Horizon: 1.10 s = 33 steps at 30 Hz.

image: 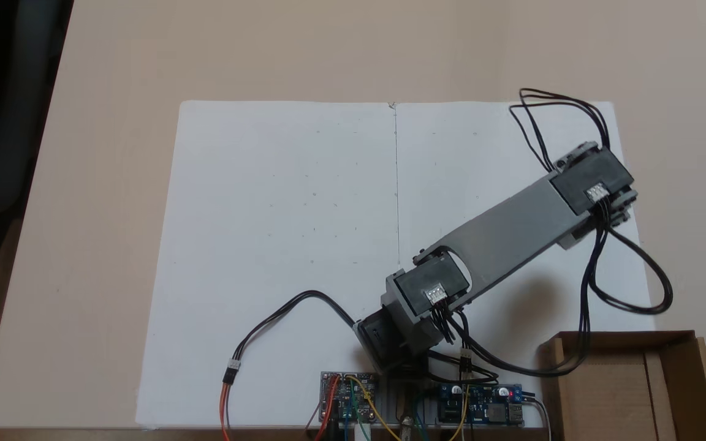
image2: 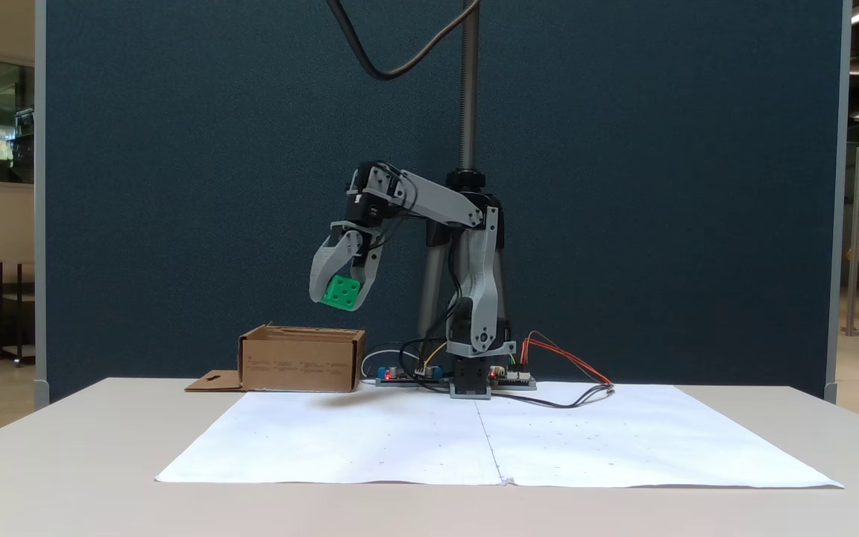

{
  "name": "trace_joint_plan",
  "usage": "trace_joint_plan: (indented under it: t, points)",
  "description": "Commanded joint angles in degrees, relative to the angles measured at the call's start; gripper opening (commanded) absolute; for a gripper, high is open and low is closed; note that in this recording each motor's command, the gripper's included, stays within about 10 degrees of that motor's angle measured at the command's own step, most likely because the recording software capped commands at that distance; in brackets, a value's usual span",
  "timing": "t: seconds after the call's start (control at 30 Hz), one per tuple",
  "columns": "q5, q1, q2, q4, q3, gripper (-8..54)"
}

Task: Grasp a green dice and put it in the bin.

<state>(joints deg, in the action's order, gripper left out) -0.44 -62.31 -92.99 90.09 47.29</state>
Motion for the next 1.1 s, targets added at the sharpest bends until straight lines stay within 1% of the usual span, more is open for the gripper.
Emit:
trace_joint_plan:
  t: [0.0,0.2,0.4,0.7,0.9,1.07]
  points:
    - [-4.66,-5.10,-2.29,1.85,-3.34,11.5]
    - [-5.98,-17.23,-1.23,1.76,-3.34,11.5]
    - [-9.23,-27.25,2.72,0.70,-3.34,11.5]
    - [-13.54,-36.47,11.60,-7.03,-3.34,11.5]
    - [-16.44,-41.13,12.74,-10.63,-3.34,11.5]
    - [-16.44,-41.48,13.01,-13.62,-3.34,11.5]
